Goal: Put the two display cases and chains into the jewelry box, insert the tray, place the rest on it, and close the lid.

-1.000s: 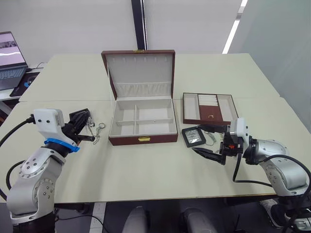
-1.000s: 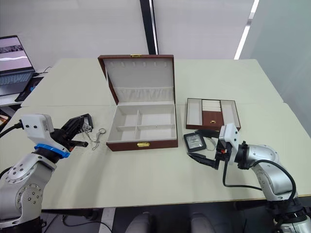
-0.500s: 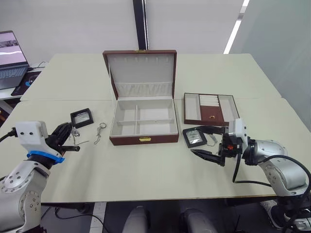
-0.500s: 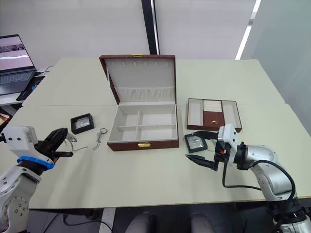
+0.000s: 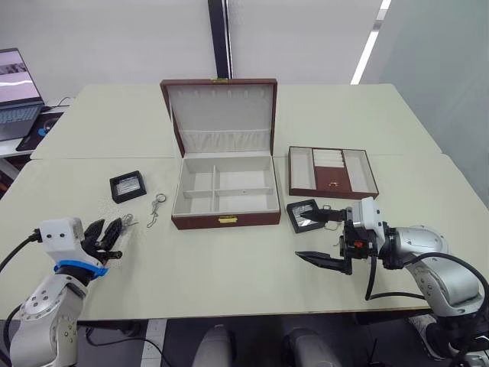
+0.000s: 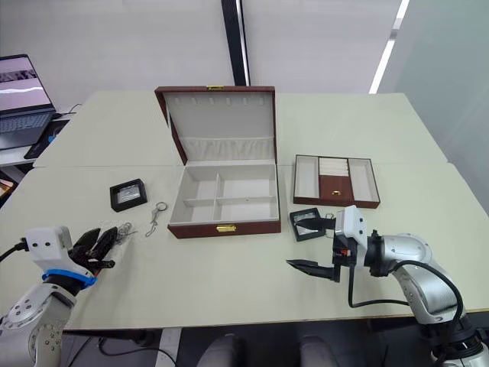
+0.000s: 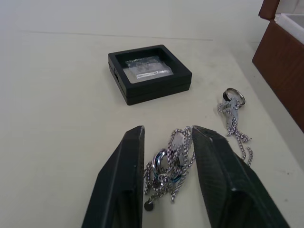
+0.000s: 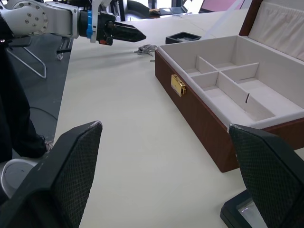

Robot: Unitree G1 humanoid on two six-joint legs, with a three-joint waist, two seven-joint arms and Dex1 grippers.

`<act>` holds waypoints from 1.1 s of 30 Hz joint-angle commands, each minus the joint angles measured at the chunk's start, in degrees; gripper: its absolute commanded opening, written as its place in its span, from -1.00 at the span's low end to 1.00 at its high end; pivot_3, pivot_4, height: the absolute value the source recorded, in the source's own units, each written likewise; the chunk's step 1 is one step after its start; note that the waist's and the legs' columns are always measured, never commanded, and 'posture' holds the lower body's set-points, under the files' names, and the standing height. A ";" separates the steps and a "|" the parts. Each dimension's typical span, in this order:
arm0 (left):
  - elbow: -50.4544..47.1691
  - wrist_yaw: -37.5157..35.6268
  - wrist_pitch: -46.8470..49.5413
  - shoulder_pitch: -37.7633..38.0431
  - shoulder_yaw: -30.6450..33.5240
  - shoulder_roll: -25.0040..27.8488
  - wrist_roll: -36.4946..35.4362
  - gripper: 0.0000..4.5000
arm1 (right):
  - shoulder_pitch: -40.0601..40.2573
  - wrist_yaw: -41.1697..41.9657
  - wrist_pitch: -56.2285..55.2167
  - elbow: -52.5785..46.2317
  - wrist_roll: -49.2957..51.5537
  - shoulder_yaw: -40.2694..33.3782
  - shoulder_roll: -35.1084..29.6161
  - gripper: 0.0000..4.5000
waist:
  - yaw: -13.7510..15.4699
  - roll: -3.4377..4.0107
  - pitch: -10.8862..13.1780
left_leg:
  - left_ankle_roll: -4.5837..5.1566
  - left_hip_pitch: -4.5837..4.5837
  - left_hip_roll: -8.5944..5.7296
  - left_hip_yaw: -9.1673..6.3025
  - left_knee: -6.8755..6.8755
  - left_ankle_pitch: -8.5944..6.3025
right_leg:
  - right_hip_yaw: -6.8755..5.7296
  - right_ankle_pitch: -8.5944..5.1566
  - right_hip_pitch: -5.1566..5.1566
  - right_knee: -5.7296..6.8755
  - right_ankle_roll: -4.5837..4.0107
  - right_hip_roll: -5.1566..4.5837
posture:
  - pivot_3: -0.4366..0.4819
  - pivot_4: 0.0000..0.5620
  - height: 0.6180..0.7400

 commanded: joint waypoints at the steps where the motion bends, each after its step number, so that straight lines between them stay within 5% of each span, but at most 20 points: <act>1: -0.37 -0.51 -2.23 1.22 1.67 -0.15 -0.37 0.33 | -0.97 -0.27 -0.24 -0.75 0.31 -0.22 0.14 1.00 | 0.00 0.00 0.00 | 0.00 0.00 0.00 0.00 0.00 0.00 | 0.00 0.00 0.00 0.00 0.00 0.00 | -0.05 -0.47 1.00; 6: 2.67 -1.22 -4.32 0.48 1.18 0.36 -0.05 0.98 | -1.71 -0.48 0.25 -0.60 0.25 0.13 0.45 1.00 | 0.00 0.00 0.00 | 0.00 0.01 0.00 -0.02 0.00 0.00 | -0.02 0.00 0.01 0.01 0.00 0.00 | -0.05 -0.47 1.00; 19: 21.03 -7.10 -11.01 -9.60 -3.28 3.04 3.39 0.98 | -2.13 -0.89 0.62 -0.43 0.19 0.26 0.66 1.00 | 0.01 0.00 0.00 | 0.00 0.00 -0.01 -0.03 0.01 0.00 | -0.07 0.00 0.01 0.00 0.00 -0.01 | -0.05 -0.47 1.00; 25: 21.89 -7.30 -10.08 -8.95 -4.68 2.69 3.99 0.98 | -1.75 -1.49 1.04 -1.01 0.49 -0.05 0.48 1.00 | 0.00 0.01 -0.01 | 0.00 0.02 0.00 -0.05 0.01 0.00 | -0.08 0.00 0.02 0.03 0.00 -0.01 | -0.05 -0.47 1.00; 33: 19.68 -6.60 -8.49 -6.70 -5.23 2.51 4.53 -0.11 | -1.99 -1.34 0.91 -0.42 0.50 -0.02 0.53 1.00 | -0.01 0.03 -0.02 | 0.00 0.03 0.00 -0.02 0.00 0.00 | -0.05 0.00 0.03 0.02 0.00 -0.02 | -0.05 -0.47 1.00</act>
